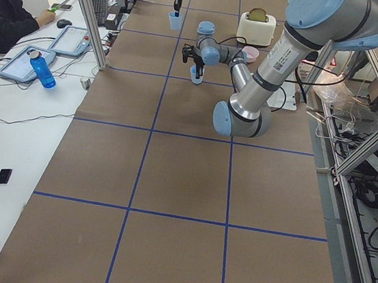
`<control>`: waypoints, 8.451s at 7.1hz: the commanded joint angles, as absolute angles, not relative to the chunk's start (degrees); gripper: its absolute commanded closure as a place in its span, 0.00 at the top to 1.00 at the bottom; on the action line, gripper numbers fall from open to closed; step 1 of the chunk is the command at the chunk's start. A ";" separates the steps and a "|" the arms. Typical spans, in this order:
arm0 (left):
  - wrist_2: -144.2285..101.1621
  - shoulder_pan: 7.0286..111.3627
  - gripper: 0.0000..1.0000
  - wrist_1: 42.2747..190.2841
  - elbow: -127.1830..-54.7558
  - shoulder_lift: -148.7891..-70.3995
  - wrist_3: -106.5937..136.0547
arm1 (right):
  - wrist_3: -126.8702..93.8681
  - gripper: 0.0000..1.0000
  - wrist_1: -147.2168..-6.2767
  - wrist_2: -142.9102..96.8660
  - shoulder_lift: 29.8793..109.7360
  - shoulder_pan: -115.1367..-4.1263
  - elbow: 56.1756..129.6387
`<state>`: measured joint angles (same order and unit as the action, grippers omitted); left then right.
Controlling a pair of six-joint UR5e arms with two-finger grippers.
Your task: Stack blue cups with both arms
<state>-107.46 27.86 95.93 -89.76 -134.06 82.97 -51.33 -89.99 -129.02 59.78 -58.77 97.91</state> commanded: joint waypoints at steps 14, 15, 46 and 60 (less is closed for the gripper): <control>-128.21 62.90 0.98 88.68 -108.46 -109.27 34.85 | -82.16 0.00 -89.82 -115.95 44.31 -39.40 97.74; -129.45 65.80 0.98 88.68 -106.89 -108.29 30.63 | -83.57 0.00 -89.74 -114.10 43.60 -37.46 97.30; -136.93 74.88 0.98 111.89 -101.08 -93.52 25.75 | -84.30 1.00 -89.30 -104.31 50.45 -32.66 103.97; -138.34 88.58 0.98 111.18 -87.03 -93.60 2.67 | -7.56 1.00 -88.07 -133.68 73.92 -81.21 86.13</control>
